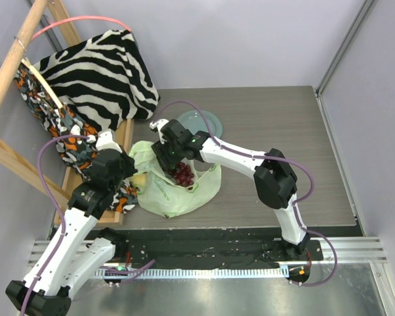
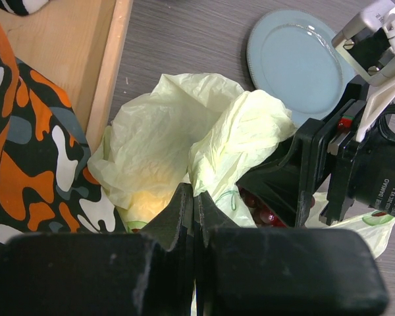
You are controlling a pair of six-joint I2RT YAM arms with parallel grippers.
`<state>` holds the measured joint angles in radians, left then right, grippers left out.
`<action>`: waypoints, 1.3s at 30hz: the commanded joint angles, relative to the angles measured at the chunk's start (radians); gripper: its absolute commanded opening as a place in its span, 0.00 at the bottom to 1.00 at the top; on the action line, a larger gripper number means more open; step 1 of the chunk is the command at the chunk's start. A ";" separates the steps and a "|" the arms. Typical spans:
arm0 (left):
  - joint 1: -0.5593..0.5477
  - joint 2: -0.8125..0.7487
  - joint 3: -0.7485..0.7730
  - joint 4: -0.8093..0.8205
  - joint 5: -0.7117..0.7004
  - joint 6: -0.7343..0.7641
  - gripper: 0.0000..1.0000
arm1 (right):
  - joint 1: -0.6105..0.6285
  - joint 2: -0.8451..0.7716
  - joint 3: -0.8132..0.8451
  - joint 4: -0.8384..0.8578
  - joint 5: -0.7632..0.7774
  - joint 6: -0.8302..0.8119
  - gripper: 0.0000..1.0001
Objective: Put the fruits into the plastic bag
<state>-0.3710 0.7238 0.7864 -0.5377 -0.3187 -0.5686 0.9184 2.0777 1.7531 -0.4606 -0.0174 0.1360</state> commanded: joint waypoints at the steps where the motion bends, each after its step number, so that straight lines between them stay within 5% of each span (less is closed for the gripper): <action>1: 0.006 -0.009 0.013 0.019 -0.028 -0.025 0.00 | 0.016 -0.002 0.059 0.002 0.057 -0.016 0.33; 8: 0.006 -0.015 0.010 0.015 -0.026 -0.027 0.00 | 0.027 -0.004 0.063 -0.004 0.043 -0.018 0.58; 15: 0.006 -0.021 0.004 0.015 -0.031 -0.028 0.00 | 0.027 -0.060 -0.009 0.025 0.042 -0.019 0.74; 25: 0.007 -0.035 0.002 0.013 -0.039 -0.030 0.00 | 0.027 -0.126 -0.059 0.077 0.030 -0.009 0.78; 35: 0.006 -0.038 -0.001 0.012 -0.040 -0.031 0.00 | 0.027 -0.384 -0.292 0.116 -0.026 0.022 0.76; 39: 0.006 -0.041 -0.006 0.013 -0.040 -0.031 0.00 | 0.017 -0.504 -0.354 0.028 0.133 0.033 0.77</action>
<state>-0.3710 0.6945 0.7864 -0.5430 -0.3325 -0.5758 0.9398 1.6787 1.4433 -0.3828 -0.0097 0.1463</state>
